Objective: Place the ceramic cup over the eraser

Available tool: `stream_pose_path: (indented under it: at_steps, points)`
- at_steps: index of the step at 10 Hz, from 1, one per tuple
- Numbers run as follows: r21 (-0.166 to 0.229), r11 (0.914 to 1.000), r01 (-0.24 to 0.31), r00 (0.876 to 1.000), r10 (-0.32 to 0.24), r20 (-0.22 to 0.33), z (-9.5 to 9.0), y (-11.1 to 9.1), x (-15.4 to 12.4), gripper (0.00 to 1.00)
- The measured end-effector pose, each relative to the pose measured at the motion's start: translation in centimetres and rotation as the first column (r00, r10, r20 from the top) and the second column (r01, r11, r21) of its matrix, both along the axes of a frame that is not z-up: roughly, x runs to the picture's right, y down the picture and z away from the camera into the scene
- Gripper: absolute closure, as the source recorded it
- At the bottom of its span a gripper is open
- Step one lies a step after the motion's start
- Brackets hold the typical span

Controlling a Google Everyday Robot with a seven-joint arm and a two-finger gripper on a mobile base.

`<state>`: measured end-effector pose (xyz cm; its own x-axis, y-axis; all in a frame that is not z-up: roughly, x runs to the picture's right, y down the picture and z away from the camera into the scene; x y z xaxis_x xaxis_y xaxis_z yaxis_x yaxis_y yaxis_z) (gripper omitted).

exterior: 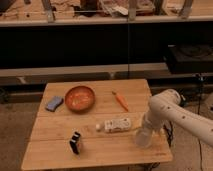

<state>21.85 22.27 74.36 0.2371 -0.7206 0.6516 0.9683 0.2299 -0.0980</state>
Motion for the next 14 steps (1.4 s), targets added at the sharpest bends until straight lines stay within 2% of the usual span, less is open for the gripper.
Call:
stream_pose_path:
  at_steps: [4,11,14]
  points:
    - [0.004,1.0,0.003,1.0,-0.003,-0.013,-0.28,0.58,0.28,0.29]
    - [0.011,0.9998,0.016,1.0,-0.016,-0.006,0.02,0.55,-0.48,0.29]
    - [0.009,0.9999,0.015,1.0,-0.014,-0.009,0.13,0.61,-0.5,0.5]
